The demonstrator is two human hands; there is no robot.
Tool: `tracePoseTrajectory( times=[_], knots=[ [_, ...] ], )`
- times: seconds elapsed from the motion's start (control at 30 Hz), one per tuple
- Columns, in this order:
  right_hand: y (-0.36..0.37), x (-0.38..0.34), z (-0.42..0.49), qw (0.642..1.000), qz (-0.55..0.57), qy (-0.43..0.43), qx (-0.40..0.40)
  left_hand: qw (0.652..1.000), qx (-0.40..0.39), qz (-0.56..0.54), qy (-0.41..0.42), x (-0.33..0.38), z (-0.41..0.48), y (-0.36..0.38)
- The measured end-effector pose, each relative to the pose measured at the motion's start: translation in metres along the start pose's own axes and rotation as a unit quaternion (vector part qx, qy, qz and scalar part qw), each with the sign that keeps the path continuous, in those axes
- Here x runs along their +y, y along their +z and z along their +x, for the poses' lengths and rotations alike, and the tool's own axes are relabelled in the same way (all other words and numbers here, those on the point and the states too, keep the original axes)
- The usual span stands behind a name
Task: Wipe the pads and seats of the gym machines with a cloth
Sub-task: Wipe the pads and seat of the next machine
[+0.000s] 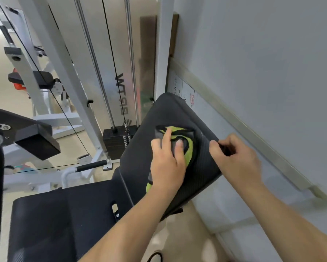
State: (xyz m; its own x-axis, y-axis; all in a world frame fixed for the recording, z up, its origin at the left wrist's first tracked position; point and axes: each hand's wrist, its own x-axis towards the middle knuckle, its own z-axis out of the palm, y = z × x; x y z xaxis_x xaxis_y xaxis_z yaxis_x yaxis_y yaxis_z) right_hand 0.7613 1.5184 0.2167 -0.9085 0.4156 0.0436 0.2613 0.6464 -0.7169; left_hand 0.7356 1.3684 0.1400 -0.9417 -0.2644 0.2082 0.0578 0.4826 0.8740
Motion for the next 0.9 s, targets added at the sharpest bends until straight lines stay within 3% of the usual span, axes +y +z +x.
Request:
tracePoseTrajectory(
  times=[0.07, 0.13, 0.2, 0.27, 0.37, 0.47, 0.57, 0.63, 0.77, 0.9],
  knots=[
    [-0.002, -0.006, 0.010, 1.000, -0.015, 0.009, -0.003, 0.989, -0.030, 0.019, 0.145, 0.026, 0.011, 0.004],
    [-0.003, -0.010, 0.022, 0.999, -0.031, 0.030, -0.007, 0.970, -0.051, 0.046, 0.233, 0.032, 0.019, 0.010],
    [-0.001, -0.020, 0.033, 0.998, -0.057, 0.032, -0.004, 0.955, -0.036, 0.066, 0.286, 0.013, 0.032, 0.012],
    [0.005, -0.033, 0.041, 0.989, -0.145, 0.006, 0.003, 0.955, -0.013, 0.086, 0.282, -0.019, 0.048, 0.012],
    [0.016, -0.048, 0.042, 0.961, -0.270, -0.050, 0.026, 0.980, -0.002, 0.116, 0.162, -0.064, 0.060, 0.011],
    [0.022, -0.045, 0.043, 0.963, -0.261, -0.059, 0.030, 0.990, -0.003, 0.115, -0.086, -0.102, 0.065, 0.011],
    [0.021, -0.040, 0.041, 0.975, -0.219, -0.039, 0.018, 0.921, -0.005, 0.105, -0.376, -0.149, 0.051, -0.002],
    [0.020, -0.042, 0.040, 0.979, -0.201, -0.038, 0.000, 0.871, -0.039, 0.137, -0.470, -0.168, 0.021, -0.009],
    [0.022, -0.044, 0.044, 0.985, -0.165, -0.052, -0.015, 0.859, -0.028, 0.071, -0.507, -0.145, -0.027, -0.003],
    [0.023, -0.041, 0.045, 0.991, -0.119, -0.042, -0.032, 0.916, 0.004, 0.011, -0.400, -0.075, -0.026, 0.000]
  ],
)
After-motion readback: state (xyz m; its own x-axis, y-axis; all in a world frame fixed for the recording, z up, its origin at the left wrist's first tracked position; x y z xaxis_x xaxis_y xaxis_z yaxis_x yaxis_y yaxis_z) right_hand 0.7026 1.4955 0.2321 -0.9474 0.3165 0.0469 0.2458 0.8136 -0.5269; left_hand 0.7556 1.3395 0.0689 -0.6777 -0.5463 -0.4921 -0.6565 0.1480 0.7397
